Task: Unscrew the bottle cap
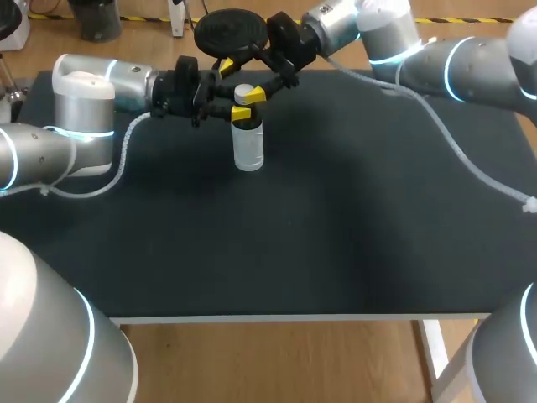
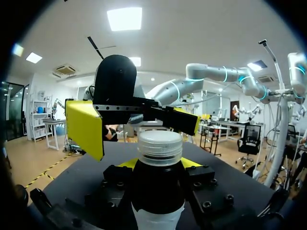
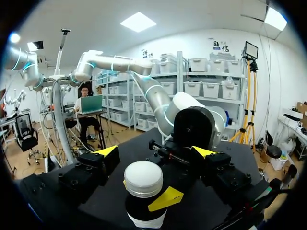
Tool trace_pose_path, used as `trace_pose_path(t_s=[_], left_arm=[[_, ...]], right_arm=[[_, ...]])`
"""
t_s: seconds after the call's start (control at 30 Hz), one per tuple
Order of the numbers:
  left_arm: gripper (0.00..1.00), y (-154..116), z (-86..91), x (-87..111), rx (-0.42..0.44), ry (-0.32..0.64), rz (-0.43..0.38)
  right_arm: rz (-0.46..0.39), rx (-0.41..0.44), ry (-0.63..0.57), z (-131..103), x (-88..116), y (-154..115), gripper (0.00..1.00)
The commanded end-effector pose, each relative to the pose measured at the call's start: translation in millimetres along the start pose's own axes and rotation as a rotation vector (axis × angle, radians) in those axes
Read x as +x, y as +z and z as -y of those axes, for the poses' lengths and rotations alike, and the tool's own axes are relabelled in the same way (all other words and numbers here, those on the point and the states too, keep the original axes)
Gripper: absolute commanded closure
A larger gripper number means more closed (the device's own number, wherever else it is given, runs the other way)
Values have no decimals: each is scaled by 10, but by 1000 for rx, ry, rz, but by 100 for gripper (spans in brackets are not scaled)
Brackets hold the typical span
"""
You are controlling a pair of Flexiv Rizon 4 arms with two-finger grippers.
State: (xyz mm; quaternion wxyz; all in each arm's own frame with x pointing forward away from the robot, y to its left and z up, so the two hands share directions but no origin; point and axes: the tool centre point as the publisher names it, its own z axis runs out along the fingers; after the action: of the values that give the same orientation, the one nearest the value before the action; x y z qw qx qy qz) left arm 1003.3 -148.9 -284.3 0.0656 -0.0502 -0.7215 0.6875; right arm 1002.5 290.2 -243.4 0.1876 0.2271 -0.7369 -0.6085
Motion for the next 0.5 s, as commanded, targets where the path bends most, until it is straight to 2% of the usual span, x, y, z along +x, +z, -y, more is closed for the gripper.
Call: trace_pose_path(t_s=[0.03,0.23,0.5], left_arm=[[100,-1,-1,9,-1,0,1],[100,-1,-1,9,-1,0,1],[100,-1,-1,9,-1,0,1]], right_arm=[[165,19,-5,-102,191,41,0],[241,-5,6,-125,261,57,0],[371,38,43,-139,322,61,0]])
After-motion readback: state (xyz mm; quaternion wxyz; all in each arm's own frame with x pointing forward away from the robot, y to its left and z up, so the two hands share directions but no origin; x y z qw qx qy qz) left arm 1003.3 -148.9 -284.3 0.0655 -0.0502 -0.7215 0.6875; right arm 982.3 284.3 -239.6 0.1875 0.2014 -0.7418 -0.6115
